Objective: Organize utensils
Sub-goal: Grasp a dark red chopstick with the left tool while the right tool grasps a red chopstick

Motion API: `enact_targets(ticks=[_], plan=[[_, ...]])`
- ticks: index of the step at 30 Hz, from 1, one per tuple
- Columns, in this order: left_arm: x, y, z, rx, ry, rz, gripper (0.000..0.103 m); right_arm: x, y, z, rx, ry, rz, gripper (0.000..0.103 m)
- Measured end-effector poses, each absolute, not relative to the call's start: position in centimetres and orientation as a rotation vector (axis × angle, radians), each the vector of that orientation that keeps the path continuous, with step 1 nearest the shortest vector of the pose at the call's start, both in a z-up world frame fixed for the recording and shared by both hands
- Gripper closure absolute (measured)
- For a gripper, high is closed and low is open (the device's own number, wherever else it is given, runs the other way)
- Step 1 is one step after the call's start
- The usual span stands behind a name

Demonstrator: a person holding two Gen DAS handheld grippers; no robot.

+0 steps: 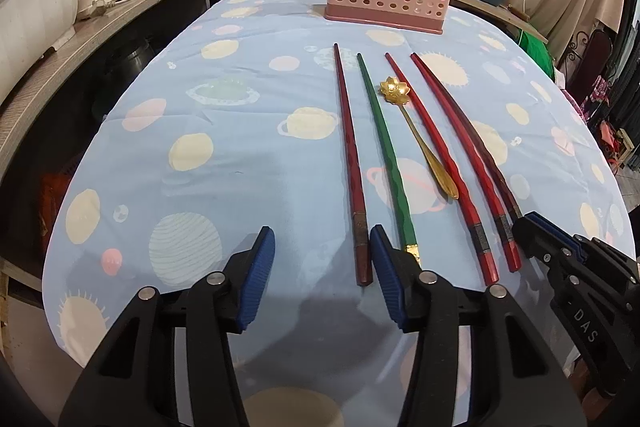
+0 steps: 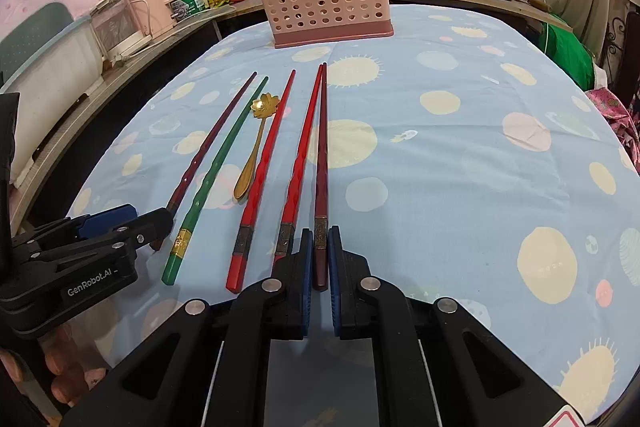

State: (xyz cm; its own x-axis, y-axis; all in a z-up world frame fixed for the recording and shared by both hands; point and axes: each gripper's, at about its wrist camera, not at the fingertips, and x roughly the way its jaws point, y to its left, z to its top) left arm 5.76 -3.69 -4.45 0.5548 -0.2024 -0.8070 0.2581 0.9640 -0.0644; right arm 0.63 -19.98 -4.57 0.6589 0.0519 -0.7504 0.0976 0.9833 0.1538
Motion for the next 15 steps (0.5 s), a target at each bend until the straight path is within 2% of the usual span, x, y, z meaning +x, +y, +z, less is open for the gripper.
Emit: enact_targets(ticks=[2, 9, 15], plan=[[5.75, -3.72, -4.41, 0.066, 0.944, -0.275, 0.071, 0.63, -19.96, -4.57, 0.187, 0.852, -0.026, 0.096], [5.87, -3.68, -4.39, 0.063, 0.949, -0.280, 0.092, 0.61, -19.94, -4.54, 0.179, 0.850, -0.028, 0.096], [5.98, -3.49, -4.39, 0.049, 0.956, -0.283, 0.096, 0.57, -19.90, -4.53, 0.176, 0.849, -0.029, 0.096]])
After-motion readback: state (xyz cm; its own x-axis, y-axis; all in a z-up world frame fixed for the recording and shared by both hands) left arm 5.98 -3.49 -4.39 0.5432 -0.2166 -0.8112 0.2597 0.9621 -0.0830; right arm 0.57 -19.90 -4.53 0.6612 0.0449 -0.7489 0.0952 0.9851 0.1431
